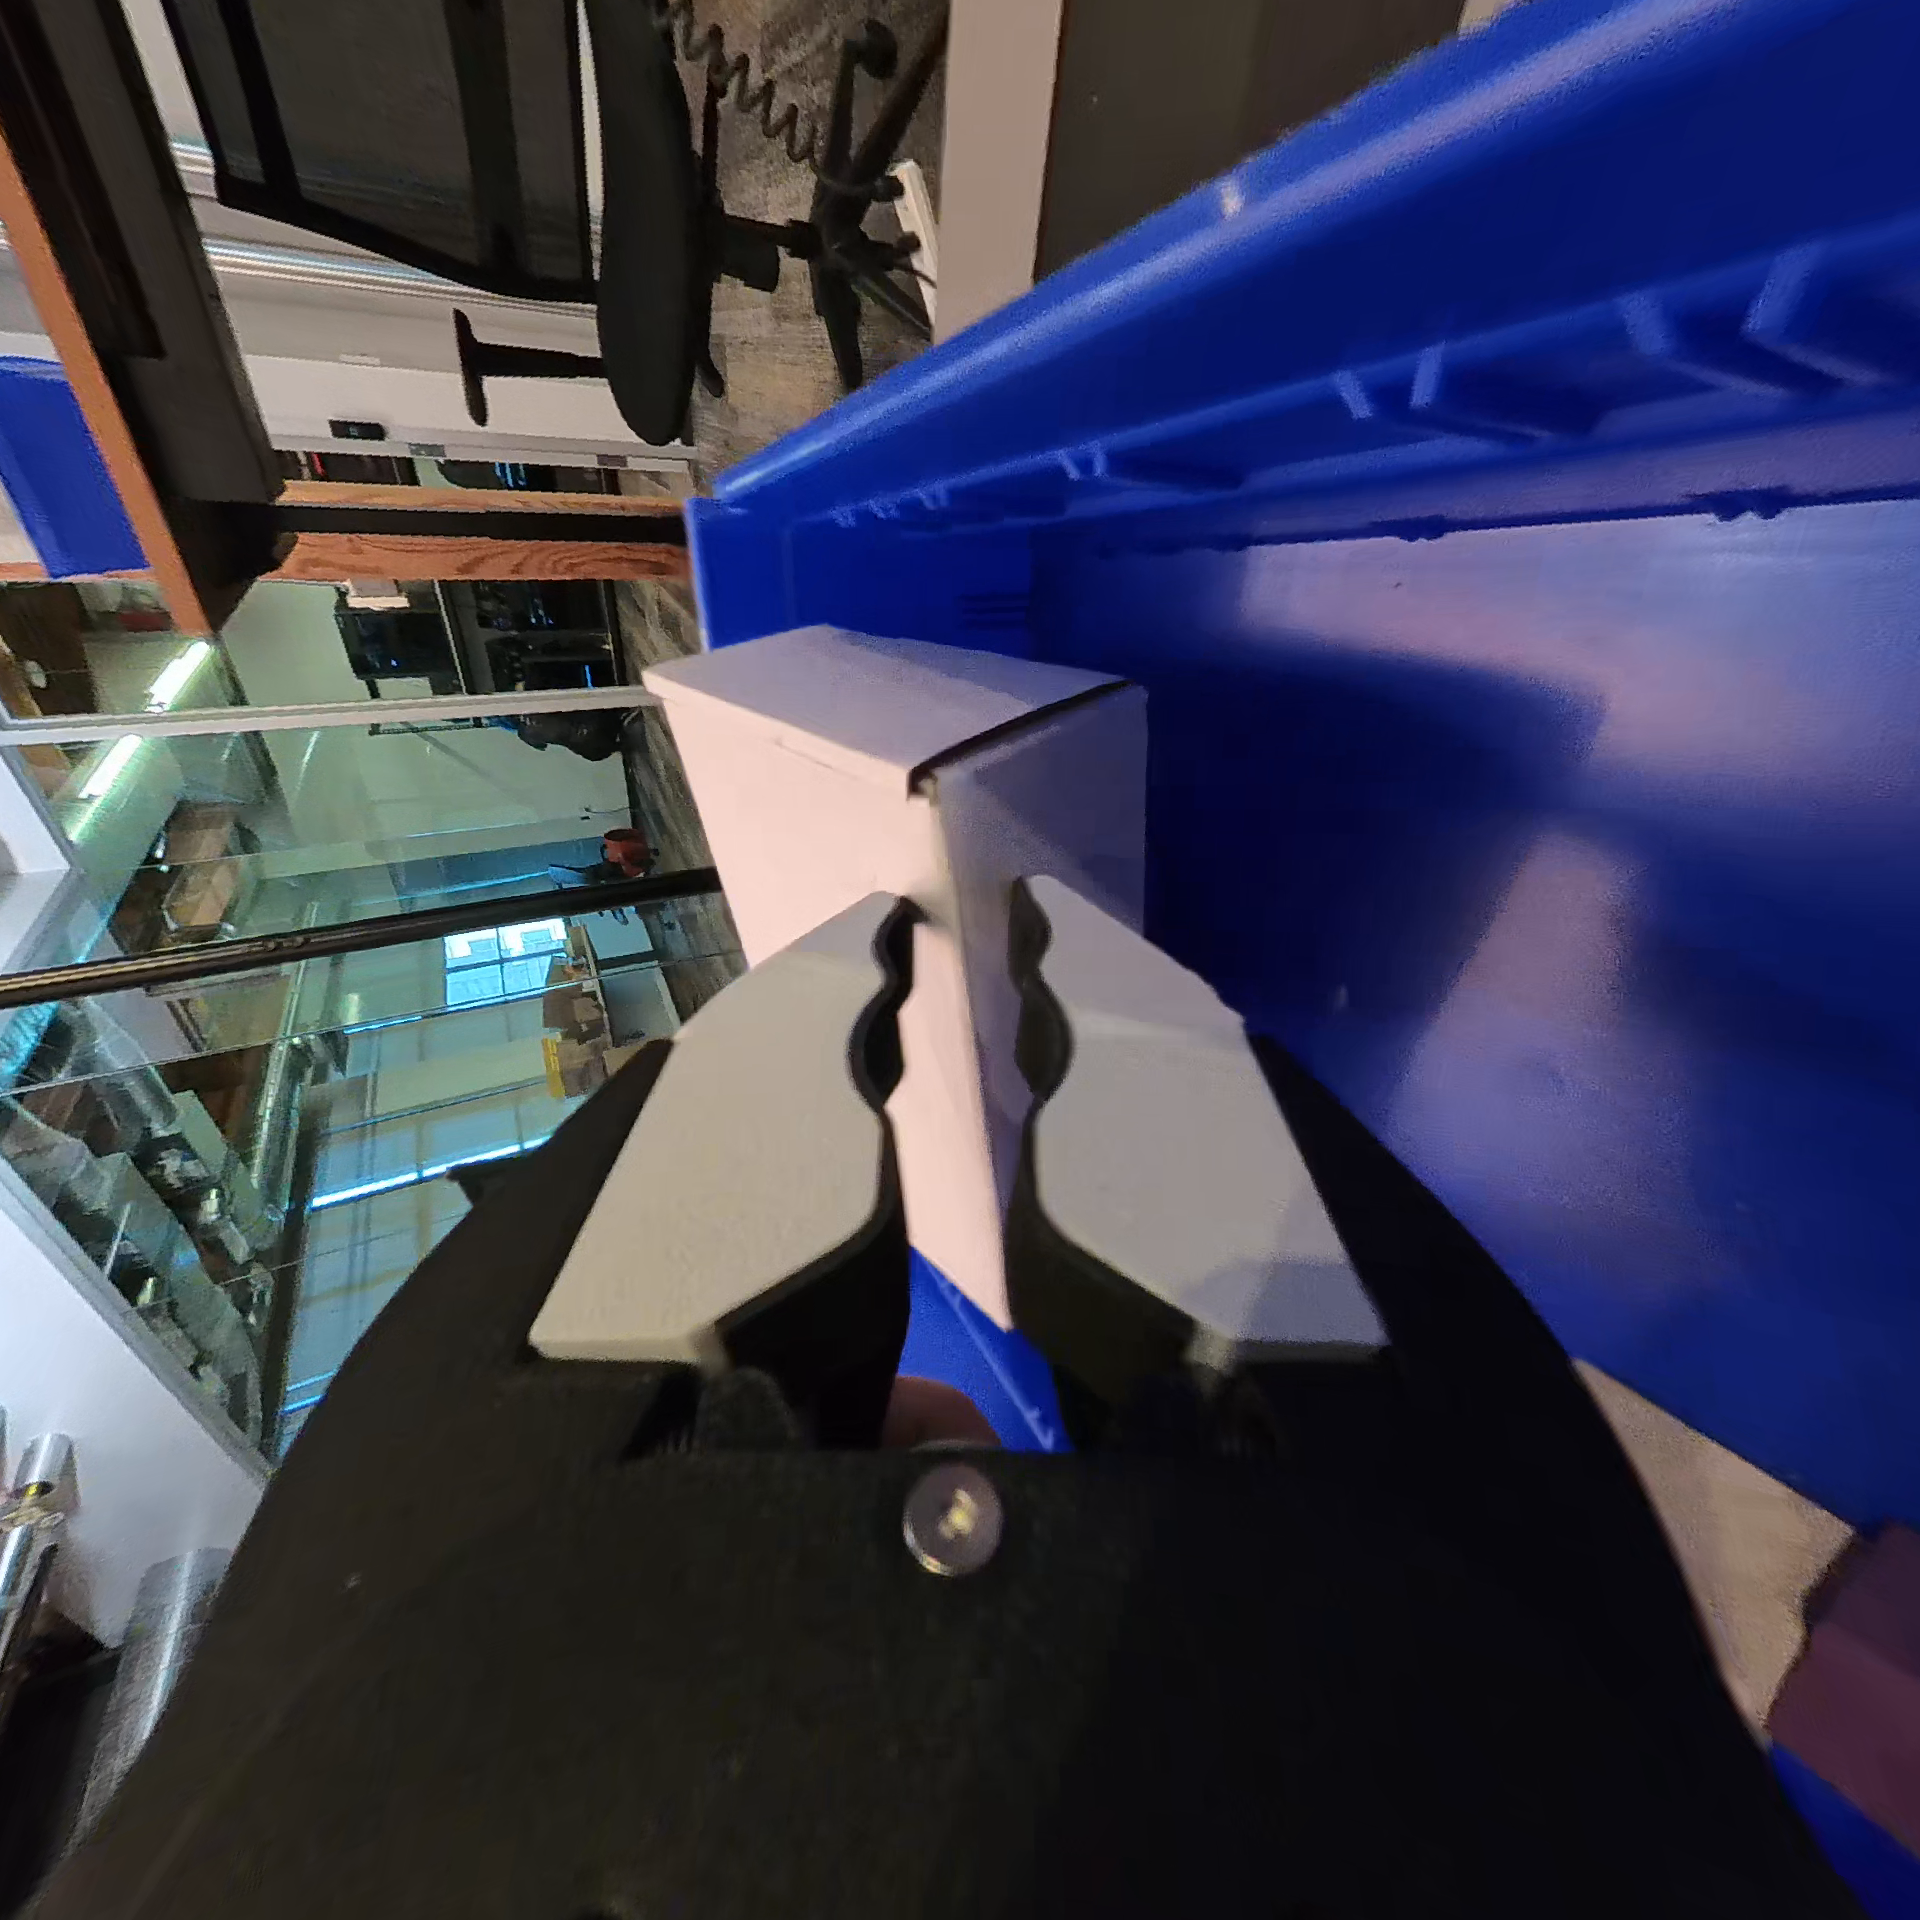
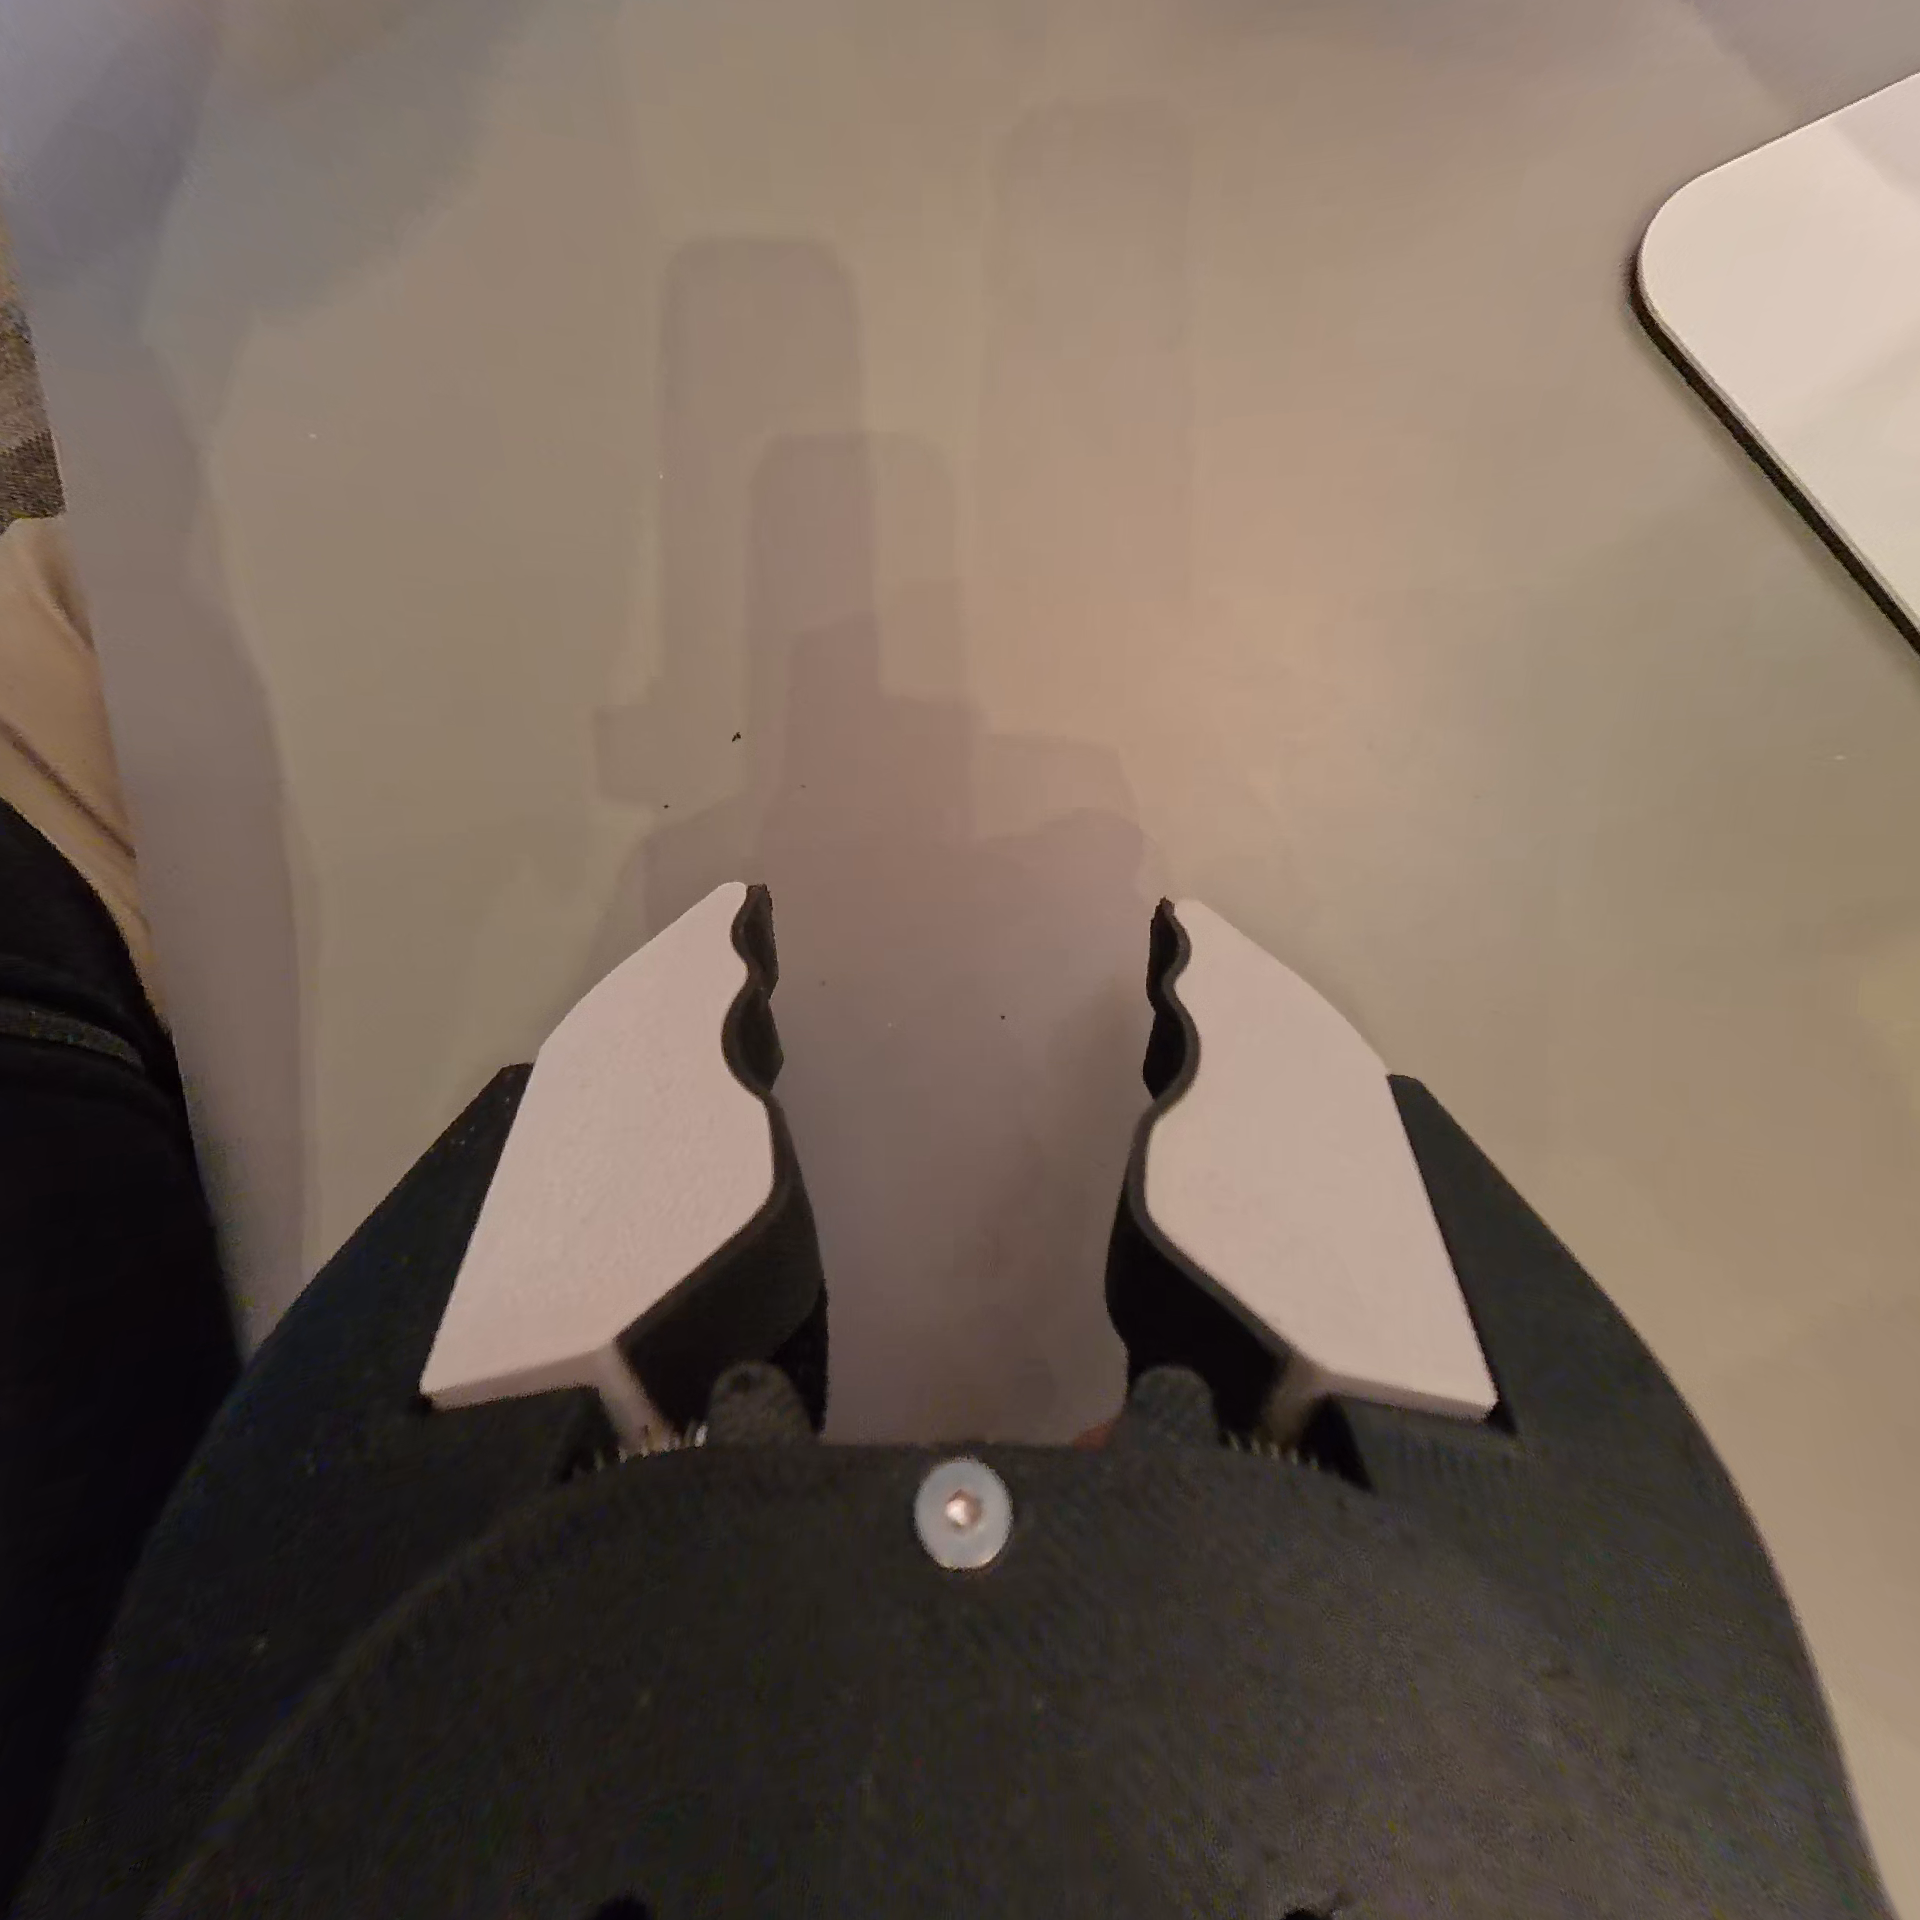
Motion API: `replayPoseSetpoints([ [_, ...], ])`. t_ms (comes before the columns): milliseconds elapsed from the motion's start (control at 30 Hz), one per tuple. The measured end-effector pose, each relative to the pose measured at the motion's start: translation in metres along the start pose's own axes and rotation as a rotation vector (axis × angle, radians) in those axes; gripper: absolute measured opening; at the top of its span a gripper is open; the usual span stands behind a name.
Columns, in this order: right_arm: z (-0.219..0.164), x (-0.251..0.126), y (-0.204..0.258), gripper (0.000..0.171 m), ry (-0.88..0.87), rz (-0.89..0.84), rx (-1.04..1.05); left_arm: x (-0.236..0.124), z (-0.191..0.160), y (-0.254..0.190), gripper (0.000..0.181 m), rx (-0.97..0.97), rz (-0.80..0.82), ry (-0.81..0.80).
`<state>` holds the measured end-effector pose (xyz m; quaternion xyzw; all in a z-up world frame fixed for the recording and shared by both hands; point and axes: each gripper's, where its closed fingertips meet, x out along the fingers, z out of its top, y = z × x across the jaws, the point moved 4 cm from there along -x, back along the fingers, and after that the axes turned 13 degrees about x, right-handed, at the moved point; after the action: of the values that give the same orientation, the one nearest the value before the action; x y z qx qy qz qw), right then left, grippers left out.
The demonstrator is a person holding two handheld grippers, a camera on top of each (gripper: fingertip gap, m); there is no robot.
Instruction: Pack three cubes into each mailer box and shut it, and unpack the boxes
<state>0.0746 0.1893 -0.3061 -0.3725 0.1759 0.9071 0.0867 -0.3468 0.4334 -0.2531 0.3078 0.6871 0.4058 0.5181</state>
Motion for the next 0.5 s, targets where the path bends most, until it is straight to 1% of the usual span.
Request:
replayPoseSetpoints([
  [33, 0.0, 0.0, 0.0, 0.068, -0.001, 0.001, 0.0, -0.006, 0.001, 0.004, 0.0, -0.001, 0.017, -0.013],
  [67, 0.0, 0.0, 0.0, 0.068, -0.002, 0.002, 0.0, -0.012, 0.0, 0.009, 0.0, 0.003, 0.032, -0.008],
  [133, 0.001, 0.0, 0.001, 0.068, -0.002, 0.004, -0.004, -0.024, 0.002, 0.013, 0.0, -0.01, 0.014, -0.035],
  [200, 0.001, 0.001, 0.003, 0.068, -0.001, 0.008, -0.008, -0.029, 0.004, 0.014, 0.0, -0.005, 0.012, -0.041],
  [300, 0.002, 0.0, 0.005, 0.068, -0.001, 0.004, -0.02, -0.025, 0.005, 0.0, 0.0, 0.009, -0.071, -0.029],
  [400, 0.002, -0.003, 0.005, 0.068, -0.006, -0.005, -0.022, -0.014, 0.007, -0.01, 0.0, 0.012, -0.088, -0.023],
  [467, 0.002, -0.002, 0.004, 0.068, -0.004, -0.007, -0.021, -0.004, 0.013, -0.019, 0.033, 0.013, -0.11, -0.014],
  [500, 0.001, -0.002, 0.004, 0.068, -0.003, -0.006, -0.02, 0.003, 0.016, -0.025, 0.044, 0.021, -0.133, -0.003],
])
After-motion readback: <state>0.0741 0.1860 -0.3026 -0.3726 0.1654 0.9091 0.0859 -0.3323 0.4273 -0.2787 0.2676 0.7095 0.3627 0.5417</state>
